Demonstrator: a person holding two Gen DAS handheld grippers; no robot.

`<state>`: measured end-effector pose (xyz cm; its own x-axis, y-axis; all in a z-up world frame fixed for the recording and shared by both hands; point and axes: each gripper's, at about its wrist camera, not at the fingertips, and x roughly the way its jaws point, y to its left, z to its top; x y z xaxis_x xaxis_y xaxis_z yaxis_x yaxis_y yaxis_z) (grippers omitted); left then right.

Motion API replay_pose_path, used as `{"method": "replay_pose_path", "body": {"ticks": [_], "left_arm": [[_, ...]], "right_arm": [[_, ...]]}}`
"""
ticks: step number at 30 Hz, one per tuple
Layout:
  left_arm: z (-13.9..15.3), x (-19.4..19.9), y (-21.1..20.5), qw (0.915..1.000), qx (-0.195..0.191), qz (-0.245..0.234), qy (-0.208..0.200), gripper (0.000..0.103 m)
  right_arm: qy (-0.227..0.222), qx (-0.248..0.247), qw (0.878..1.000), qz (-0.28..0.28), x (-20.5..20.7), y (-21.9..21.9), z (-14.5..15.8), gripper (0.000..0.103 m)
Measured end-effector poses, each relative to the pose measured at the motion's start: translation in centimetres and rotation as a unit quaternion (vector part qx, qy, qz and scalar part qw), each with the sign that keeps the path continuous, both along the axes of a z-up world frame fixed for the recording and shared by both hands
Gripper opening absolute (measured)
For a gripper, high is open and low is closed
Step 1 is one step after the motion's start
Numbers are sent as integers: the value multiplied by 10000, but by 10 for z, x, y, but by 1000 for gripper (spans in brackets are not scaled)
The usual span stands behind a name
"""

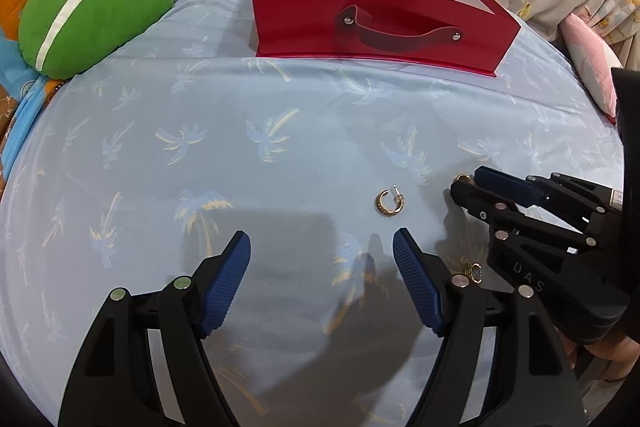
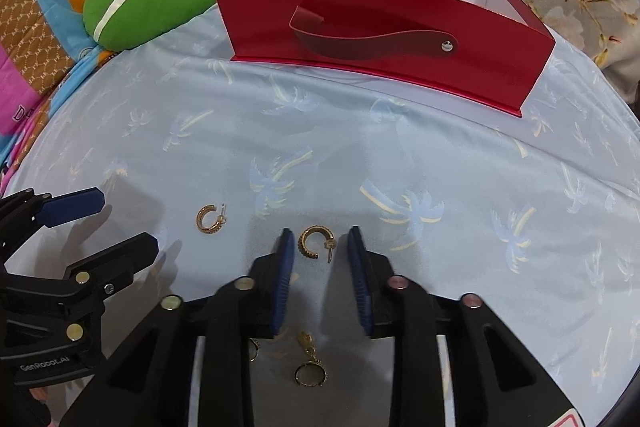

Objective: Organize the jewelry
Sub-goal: 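Grasp a gold hoop earring with the right tool while the left tool grasps the other hoop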

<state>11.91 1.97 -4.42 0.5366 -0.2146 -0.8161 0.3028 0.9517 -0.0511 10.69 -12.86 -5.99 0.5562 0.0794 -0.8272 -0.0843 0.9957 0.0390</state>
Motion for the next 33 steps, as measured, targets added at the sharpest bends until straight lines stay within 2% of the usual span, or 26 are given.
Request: {"method": "replay_pose_path", "body": {"ticks": [12,14,15,20,22,25,33], "left_arm": [[-11,14,-32,9995,-145,-258,99,71],[-14,15,-37,9995,-125,-262,93,67],[-14,14,-39,9997,-57,-248,19,60],[-13,13,-43,9996,-22,-289,-61,44],[-13,12,-43,9993,-100,-370,-43,29],[-12,10,-44,9988,-153,-473,-12,17],[-9,3,-41,9976,-410,-555,66,15]], "right_arm": [[-6,255,9981,-555,-19,-41,10,17],[-5,269,9977,-628,-22,-48,11,17],[10,274,9974,-669,-23,-51,12,17],[53,370,9955,-869,-29,-64,10,17],[65,395,9951,-909,-30,-68,10,17],[58,432,9946,-940,-31,-71,10,17],[-19,491,9942,-961,-35,-75,14,17]]}}
